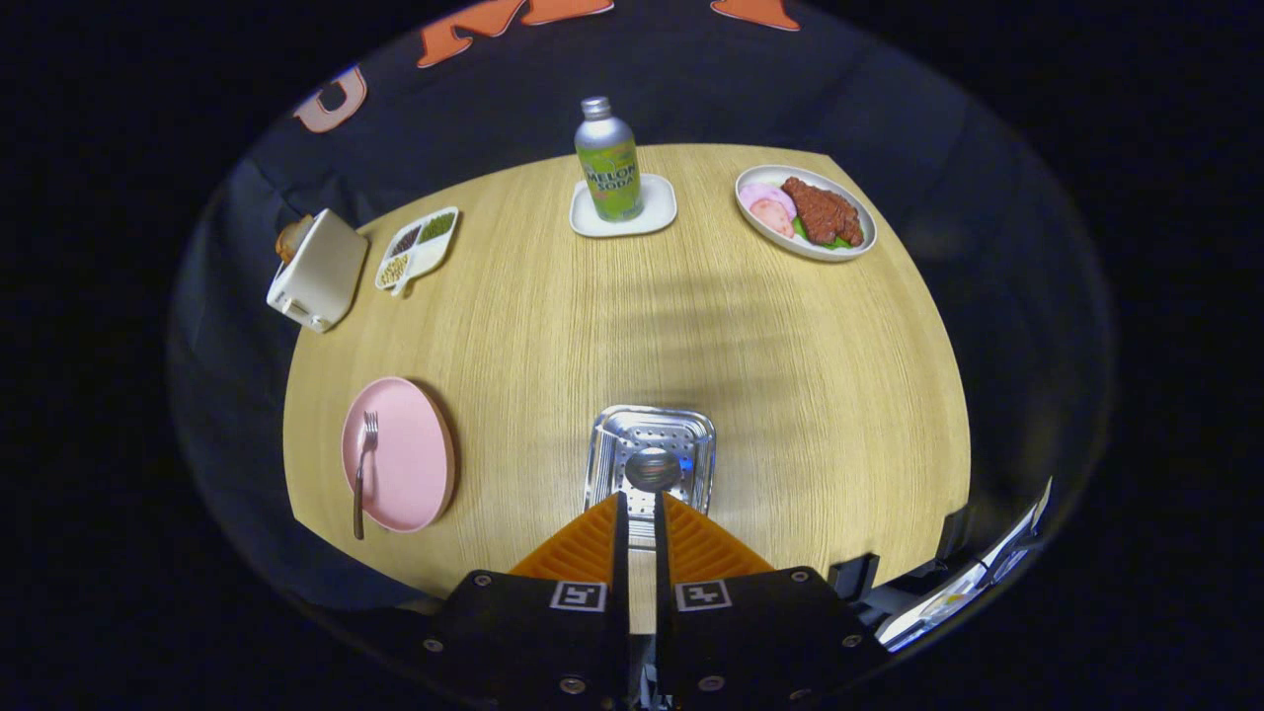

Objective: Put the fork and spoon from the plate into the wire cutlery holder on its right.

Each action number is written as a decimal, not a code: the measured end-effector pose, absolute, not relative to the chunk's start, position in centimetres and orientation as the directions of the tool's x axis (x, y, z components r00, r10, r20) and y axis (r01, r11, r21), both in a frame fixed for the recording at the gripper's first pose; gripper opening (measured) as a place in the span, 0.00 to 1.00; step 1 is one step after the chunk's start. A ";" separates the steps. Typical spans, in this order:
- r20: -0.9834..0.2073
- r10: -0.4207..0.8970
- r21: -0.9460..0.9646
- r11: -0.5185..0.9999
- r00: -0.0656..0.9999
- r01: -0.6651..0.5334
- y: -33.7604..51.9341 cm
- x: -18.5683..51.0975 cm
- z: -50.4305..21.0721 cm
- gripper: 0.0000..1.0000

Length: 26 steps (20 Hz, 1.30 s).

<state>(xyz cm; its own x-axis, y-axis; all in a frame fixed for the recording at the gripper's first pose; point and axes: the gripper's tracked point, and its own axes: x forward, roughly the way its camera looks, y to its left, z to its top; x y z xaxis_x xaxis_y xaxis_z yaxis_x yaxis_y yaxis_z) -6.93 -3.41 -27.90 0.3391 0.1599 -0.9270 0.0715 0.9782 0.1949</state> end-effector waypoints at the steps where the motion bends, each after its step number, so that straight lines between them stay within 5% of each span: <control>1: -0.907 0.160 0.206 0.975 0.389 0.079 -3.3 -6.3 -27.3 0.11; 11: -0.565 -0.036 0.146 0.979 0.824 0.142 -1.6 -0.8 -18.4 0.40; 18: -0.466 -0.022 0.144 0.984 0.885 0.101 6.2 -0.3 -16.4 0.77; 26: -0.498 0.095 0.170 0.985 0.862 -0.010 17.5 -0.7 -18.6 0.83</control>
